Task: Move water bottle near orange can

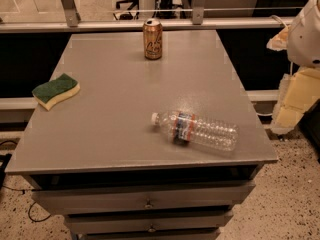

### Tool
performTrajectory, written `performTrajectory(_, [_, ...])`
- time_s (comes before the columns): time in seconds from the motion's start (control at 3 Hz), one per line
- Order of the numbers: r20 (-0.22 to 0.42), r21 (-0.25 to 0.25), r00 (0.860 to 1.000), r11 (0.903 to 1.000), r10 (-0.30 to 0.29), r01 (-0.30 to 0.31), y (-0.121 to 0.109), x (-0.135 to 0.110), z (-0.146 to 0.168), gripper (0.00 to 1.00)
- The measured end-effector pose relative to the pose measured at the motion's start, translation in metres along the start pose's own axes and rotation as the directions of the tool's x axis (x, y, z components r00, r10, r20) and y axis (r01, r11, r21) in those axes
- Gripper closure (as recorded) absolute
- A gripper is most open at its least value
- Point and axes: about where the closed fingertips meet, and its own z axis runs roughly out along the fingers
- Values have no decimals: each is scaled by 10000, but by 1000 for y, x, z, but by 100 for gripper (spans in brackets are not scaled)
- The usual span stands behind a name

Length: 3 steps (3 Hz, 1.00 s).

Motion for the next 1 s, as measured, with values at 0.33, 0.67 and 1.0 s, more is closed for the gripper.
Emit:
performTrajectory(0.33, [1, 2, 10000, 10000, 0, 0, 0, 0, 0, 0])
performTrajectory(0.67, [458, -333, 9989, 9994, -34, 50, 8, -13, 20, 0])
performTrajectory(1.0, [972, -846, 9952, 9964, 71, 12, 18, -31, 54, 0])
